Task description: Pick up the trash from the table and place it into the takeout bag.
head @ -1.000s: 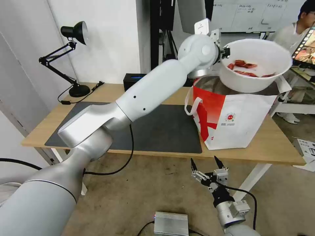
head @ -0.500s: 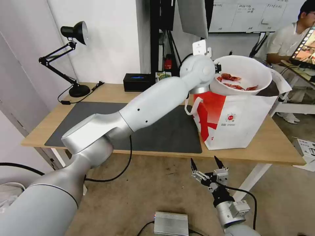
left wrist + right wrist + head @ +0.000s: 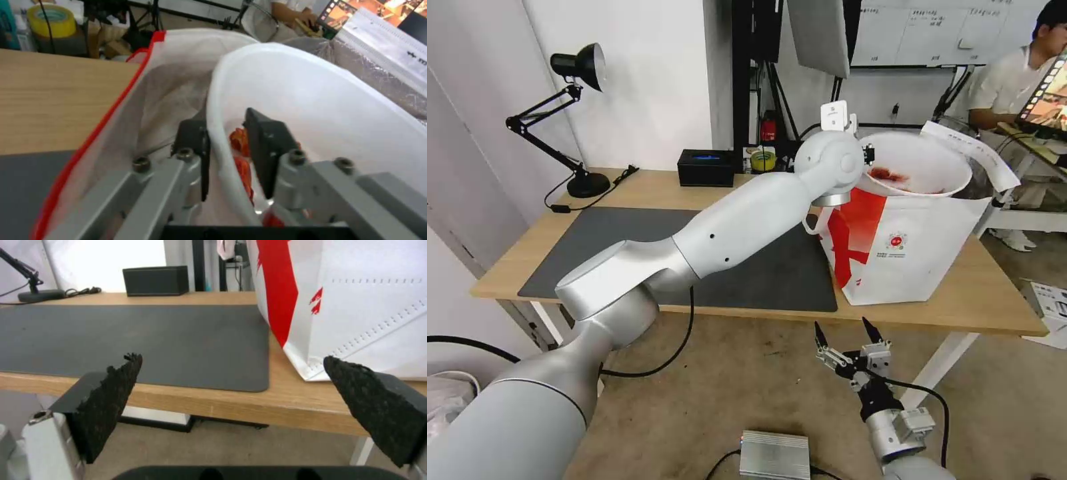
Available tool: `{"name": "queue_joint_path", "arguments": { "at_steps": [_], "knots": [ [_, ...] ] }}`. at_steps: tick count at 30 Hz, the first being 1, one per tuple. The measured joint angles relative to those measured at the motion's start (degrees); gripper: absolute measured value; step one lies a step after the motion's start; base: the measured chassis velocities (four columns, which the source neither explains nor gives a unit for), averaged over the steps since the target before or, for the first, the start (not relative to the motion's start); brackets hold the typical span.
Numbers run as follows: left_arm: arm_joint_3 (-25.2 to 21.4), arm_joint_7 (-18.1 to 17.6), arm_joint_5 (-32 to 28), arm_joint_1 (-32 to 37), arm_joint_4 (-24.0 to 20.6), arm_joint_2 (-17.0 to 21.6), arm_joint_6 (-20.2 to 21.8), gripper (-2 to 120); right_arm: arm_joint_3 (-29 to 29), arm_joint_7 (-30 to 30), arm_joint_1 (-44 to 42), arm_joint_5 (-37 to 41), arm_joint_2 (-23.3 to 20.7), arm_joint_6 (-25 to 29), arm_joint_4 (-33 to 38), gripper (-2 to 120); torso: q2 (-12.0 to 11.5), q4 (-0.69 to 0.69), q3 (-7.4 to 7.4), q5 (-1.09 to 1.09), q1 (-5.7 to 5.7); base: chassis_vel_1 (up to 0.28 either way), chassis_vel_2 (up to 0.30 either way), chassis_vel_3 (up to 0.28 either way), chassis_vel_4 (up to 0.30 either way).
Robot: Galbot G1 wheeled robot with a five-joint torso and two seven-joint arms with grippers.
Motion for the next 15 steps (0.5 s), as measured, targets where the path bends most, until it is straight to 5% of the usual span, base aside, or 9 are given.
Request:
{"name": "queue_joint_path", "arguments": {
  "at_steps": [5,8,15],
  "knots": [
    [0.02,0.13,0.03,0.21,-0.18,0.01,0.01,38,0.00,0.00,0.00,0.00,0.00,0.00,0.00,100,0.00,0.00,0.00,0.00,0.00,0.000,0.000,0.000,0.000],
    [0.02,0.23,0.07,0.45,-0.34,0.03,0.03,58,0.00,0.00,0.00,0.00,0.00,0.00,0.00,100,0.00,0.00,0.00,0.00,0.00,0.000,0.000,0.000,0.000],
    [0.00,0.99,0.17,0.65,-0.64,0.05,0.02,82,0.00,0.00,0.00,0.00,0.00,0.00,0.00,100,0.00,0.00,0.00,0.00,0.00,0.000,0.000,0.000,0.000]
  ]
}}
